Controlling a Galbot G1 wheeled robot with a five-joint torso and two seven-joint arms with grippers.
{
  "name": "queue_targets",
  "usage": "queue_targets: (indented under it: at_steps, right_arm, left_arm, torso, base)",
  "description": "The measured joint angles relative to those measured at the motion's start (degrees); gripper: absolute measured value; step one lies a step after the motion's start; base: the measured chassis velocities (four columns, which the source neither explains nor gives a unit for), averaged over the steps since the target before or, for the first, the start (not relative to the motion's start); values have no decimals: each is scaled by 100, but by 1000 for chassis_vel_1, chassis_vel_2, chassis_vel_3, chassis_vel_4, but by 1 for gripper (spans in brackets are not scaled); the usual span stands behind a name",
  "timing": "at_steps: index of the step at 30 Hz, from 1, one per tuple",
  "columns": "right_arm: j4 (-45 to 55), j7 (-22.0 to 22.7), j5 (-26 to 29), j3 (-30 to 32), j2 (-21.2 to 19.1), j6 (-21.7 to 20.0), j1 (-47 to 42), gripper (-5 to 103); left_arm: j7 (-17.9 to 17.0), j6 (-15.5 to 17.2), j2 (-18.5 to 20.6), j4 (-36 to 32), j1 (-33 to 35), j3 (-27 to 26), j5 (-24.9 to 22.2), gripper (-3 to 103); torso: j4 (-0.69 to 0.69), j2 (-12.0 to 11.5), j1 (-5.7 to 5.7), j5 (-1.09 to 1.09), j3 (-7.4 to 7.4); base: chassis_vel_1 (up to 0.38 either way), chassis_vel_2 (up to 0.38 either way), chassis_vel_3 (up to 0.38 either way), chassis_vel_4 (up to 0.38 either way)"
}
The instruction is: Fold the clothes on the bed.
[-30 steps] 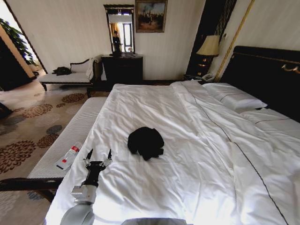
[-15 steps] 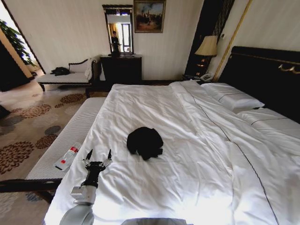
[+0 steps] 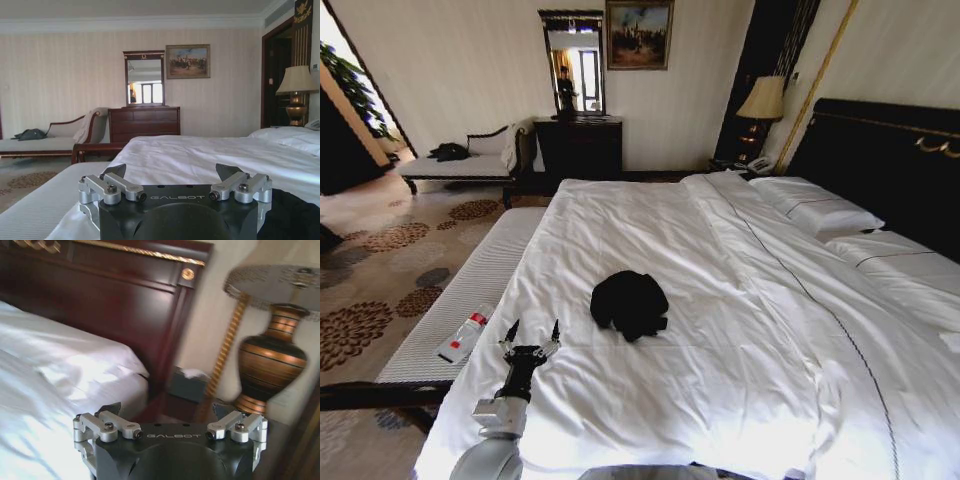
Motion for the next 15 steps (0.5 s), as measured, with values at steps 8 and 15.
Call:
queue_targets:
  at_steps: [8,15]
  right_arm:
    - [870,-222,420,-302,128,49,-204,100]
    - [2148,-471,857,-1075,186,-159,-361,100]
  left_arm:
    - [-42,56,24,16,-37,-1,22,100]
    - [-52,124,14,58,-40,-72,-48,100]
  torso:
    - [0,-1,0,-1,0]
    - [2,-1,0,-1,1]
  base:
    - [0,0,0,0]
    - [0,0,0,0]
